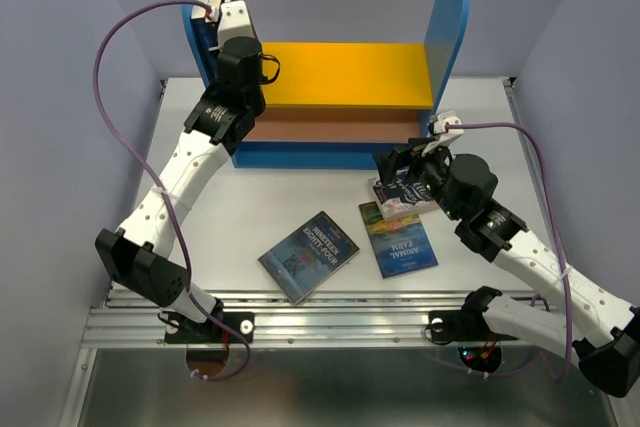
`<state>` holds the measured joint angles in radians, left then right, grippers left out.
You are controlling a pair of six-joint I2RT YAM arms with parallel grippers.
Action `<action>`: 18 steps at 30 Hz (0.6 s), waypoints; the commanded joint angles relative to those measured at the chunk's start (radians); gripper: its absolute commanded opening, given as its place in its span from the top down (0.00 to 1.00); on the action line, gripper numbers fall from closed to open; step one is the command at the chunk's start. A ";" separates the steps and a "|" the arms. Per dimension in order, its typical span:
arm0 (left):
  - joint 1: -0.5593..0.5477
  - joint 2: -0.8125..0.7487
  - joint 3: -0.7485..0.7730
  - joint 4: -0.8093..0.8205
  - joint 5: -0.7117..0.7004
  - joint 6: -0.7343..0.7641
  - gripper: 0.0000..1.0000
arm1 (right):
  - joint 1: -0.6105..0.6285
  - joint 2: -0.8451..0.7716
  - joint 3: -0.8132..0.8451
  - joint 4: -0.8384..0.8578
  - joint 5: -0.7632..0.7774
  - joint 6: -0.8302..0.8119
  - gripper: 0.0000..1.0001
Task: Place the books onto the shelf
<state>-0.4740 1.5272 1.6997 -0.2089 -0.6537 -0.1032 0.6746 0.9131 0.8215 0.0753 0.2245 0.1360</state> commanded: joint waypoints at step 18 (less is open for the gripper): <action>0.003 -0.067 -0.009 -0.030 -0.034 -0.035 0.58 | 0.000 0.017 0.007 0.035 -0.036 0.005 0.00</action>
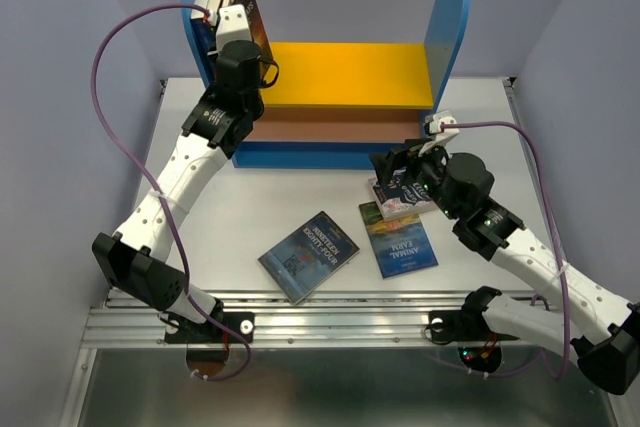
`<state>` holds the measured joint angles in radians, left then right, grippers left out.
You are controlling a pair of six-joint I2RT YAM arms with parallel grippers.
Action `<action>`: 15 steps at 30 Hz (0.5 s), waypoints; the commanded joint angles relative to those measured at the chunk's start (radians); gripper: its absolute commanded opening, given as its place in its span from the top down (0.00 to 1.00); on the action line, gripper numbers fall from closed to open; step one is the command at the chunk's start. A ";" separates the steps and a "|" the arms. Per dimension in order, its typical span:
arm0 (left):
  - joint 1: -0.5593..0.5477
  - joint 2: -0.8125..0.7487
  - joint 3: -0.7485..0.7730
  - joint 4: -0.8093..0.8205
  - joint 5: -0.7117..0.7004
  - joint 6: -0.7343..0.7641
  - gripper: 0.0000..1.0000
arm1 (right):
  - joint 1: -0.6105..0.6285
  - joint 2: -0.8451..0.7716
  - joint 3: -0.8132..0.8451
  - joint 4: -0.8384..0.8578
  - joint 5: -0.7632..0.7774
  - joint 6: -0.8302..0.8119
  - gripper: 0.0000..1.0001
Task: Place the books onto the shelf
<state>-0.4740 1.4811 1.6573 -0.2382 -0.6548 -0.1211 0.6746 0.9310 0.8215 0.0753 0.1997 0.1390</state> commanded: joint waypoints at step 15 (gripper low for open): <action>-0.043 -0.022 0.163 -0.139 -0.059 -0.118 0.38 | 0.000 0.023 0.010 0.037 -0.023 -0.001 0.00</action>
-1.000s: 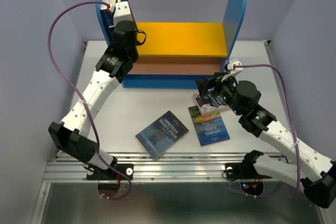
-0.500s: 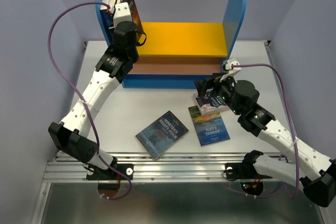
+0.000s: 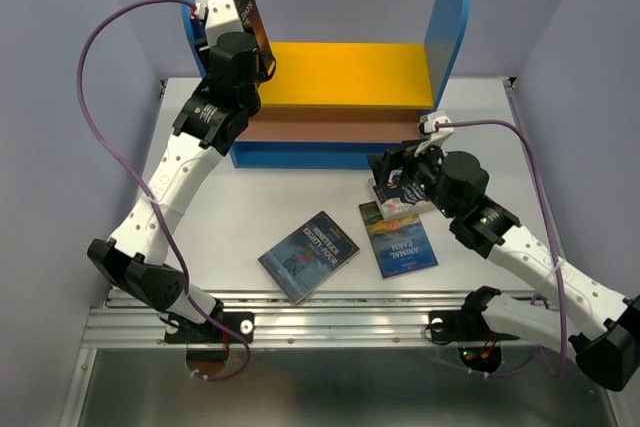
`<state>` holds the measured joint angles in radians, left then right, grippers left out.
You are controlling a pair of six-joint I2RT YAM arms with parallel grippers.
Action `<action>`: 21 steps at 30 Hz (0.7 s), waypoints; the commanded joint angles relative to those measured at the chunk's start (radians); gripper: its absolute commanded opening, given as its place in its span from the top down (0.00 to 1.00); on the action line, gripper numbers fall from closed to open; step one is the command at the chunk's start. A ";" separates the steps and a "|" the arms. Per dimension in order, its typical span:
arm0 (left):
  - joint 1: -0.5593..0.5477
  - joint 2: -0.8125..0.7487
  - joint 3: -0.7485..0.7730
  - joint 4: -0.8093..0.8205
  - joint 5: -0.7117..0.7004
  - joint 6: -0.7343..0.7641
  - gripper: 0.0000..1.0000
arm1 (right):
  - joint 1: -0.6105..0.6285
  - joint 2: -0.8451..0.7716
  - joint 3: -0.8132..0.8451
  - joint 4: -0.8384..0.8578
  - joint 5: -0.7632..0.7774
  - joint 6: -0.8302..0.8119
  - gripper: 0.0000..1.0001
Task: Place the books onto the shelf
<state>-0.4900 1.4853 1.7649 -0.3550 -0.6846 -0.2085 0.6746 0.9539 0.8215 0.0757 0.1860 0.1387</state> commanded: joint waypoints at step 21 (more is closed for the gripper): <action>-0.068 -0.566 -0.767 0.214 0.725 -0.316 0.01 | 0.000 0.066 0.028 -0.348 -0.175 0.262 0.00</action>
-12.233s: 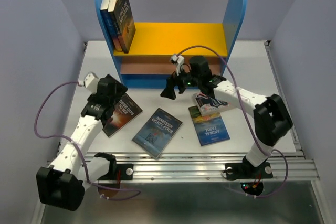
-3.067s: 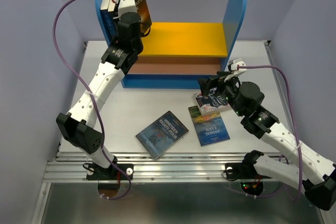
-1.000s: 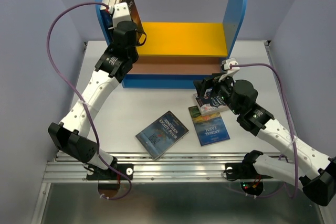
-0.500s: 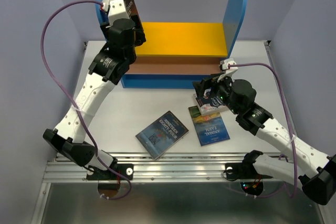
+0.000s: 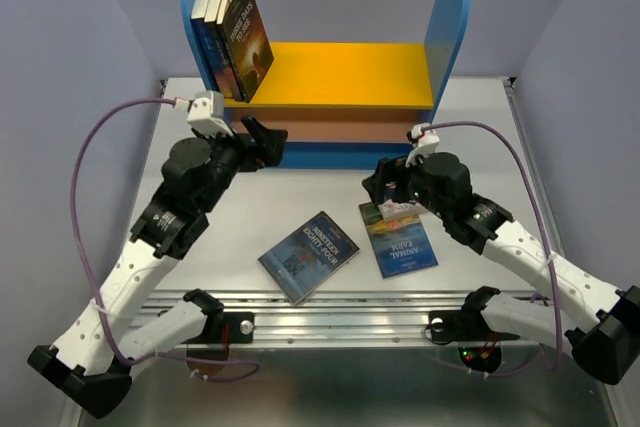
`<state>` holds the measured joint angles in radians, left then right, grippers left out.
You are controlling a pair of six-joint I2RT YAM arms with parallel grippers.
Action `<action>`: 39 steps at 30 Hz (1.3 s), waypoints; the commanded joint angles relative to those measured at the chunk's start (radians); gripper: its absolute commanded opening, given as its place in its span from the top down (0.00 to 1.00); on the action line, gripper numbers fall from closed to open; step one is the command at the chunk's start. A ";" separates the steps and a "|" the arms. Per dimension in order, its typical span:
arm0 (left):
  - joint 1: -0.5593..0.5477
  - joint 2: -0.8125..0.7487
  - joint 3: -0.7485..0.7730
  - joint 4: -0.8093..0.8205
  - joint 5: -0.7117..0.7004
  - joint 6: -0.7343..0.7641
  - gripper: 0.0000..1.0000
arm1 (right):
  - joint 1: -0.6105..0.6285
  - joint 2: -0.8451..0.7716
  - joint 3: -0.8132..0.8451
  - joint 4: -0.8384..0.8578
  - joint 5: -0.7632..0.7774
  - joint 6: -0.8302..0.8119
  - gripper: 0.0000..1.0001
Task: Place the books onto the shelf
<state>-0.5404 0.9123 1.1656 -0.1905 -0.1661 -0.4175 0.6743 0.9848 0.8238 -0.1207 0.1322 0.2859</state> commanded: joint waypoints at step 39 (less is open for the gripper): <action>-0.200 0.293 -0.801 0.306 0.329 -0.297 0.40 | 0.128 0.592 -0.017 0.362 -0.345 0.616 0.00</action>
<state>-0.7109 1.1625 0.3988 0.1719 0.1326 -0.7063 0.7979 1.5558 0.7002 0.1463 -0.2203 0.9344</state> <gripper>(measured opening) 0.628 0.999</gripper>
